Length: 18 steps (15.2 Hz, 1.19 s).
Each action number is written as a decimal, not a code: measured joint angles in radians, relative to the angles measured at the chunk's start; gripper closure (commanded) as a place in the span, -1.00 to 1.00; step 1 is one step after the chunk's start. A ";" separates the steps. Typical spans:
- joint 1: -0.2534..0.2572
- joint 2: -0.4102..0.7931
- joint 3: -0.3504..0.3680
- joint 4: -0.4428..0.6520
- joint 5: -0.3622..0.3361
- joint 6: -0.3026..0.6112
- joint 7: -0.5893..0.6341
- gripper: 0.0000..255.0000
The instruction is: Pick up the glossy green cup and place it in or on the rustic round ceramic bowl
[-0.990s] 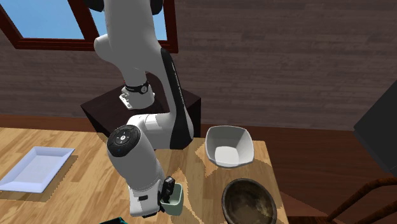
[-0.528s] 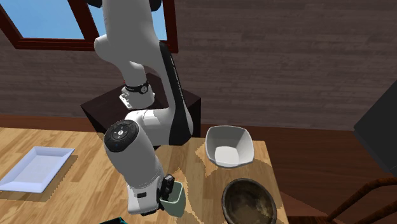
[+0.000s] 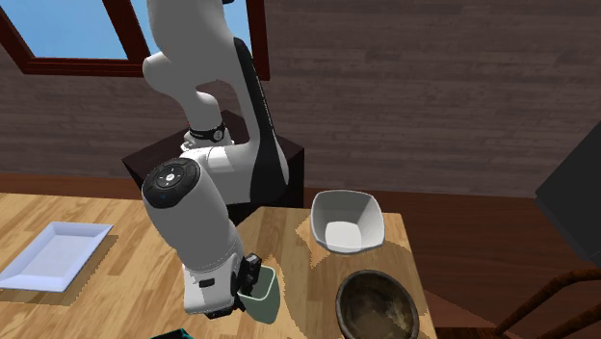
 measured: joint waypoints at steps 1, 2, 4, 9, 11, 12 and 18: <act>0.006 -0.014 -0.006 -0.005 -0.008 -0.008 0.008 1.00; 0.009 -0.023 -0.011 -0.002 -0.016 -0.020 0.013 1.00; 0.016 -0.043 -0.020 -0.001 -0.031 -0.038 0.025 1.00; 0.030 -0.084 -0.040 0.012 -0.065 -0.089 0.054 1.00; 0.038 -0.109 -0.049 0.009 -0.082 -0.108 0.068 1.00; 0.040 -0.118 -0.053 0.010 -0.089 -0.118 0.073 1.00; 0.053 -0.171 -0.072 0.024 -0.129 -0.178 0.103 1.00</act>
